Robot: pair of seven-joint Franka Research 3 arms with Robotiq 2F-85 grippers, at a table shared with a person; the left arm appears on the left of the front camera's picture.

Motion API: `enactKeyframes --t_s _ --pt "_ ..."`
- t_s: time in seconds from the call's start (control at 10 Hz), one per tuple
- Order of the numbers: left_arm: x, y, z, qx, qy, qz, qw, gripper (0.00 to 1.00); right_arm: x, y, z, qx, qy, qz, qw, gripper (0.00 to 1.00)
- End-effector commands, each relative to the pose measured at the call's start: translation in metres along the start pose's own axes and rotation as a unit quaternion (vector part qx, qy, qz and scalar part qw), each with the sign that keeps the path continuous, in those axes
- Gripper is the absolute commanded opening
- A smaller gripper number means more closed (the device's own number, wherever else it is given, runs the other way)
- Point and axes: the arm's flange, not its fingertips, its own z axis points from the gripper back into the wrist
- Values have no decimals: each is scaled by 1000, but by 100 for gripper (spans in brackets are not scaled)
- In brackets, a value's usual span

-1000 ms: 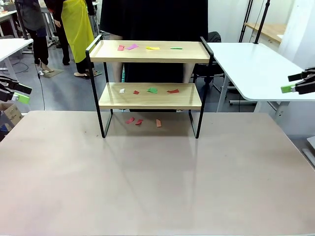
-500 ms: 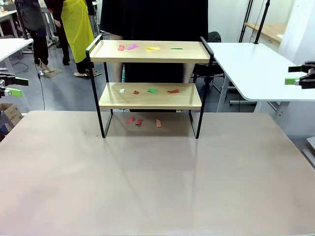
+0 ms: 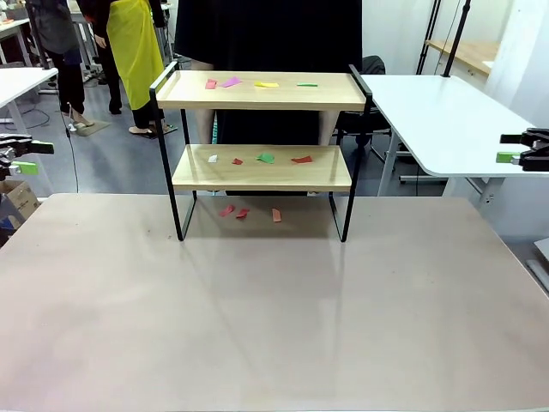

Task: Clean the shelf.
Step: Pick up the Duster handed by the human.

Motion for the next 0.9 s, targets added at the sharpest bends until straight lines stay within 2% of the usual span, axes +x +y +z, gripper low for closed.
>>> enactKeyframes --t_s 0.0,0.7,0.8 --pt "3 2 -1 -11 -4 -17 1000 100 7 -3 -4 1 -12 17 1000 100" --pt "-6 6 -6 -27 2 -18 999 100 7 -4 -8 3 -11 18 1000 100" --pt "-4 4 -7 -32 6 -14 999 100 6 -4 -9 14 0 14 1000 100"
